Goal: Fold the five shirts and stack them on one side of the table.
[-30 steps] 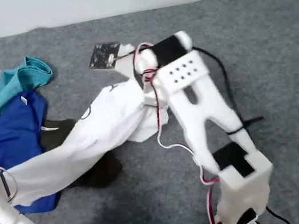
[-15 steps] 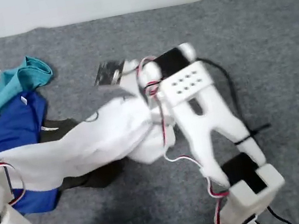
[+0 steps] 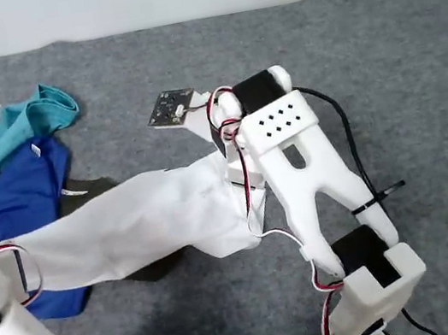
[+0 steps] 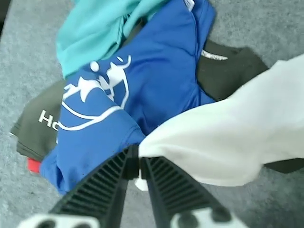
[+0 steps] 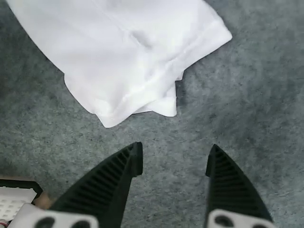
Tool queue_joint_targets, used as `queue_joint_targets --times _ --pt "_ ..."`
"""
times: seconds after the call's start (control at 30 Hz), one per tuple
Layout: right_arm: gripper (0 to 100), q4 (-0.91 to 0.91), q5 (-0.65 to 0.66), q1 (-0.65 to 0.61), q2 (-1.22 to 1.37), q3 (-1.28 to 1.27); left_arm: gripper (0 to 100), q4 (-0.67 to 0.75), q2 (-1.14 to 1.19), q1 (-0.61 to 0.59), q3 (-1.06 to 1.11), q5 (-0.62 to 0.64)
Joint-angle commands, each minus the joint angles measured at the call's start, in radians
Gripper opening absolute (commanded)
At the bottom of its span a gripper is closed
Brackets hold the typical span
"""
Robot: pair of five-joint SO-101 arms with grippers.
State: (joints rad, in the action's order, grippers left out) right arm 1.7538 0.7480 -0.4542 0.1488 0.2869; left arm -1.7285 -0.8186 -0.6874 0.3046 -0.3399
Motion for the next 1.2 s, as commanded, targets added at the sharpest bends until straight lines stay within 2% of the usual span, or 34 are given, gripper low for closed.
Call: queue_joint_targets --times 0.0,0.4,0.67,0.93,1.17 --pt "22.7 0.031 0.009 0.004 -0.041 0.038 1 -0.021 -0.015 0.002 0.019 -0.008" --pt "22.7 -0.143 0.005 -0.117 0.183 0.041 1 -0.008 -0.015 -0.002 0.088 -0.008" --pt "22.5 -0.277 0.009 -0.119 0.318 0.041 1 -0.008 -0.015 0.0 0.113 -0.008" --pt "1.7 -0.291 0.012 -0.116 0.34 0.043 1 -0.008 -0.015 0.003 0.113 -0.008" --pt "1.0 -0.157 0.031 -0.053 0.277 0.218 1 -0.008 -0.017 0.003 0.105 -0.008"
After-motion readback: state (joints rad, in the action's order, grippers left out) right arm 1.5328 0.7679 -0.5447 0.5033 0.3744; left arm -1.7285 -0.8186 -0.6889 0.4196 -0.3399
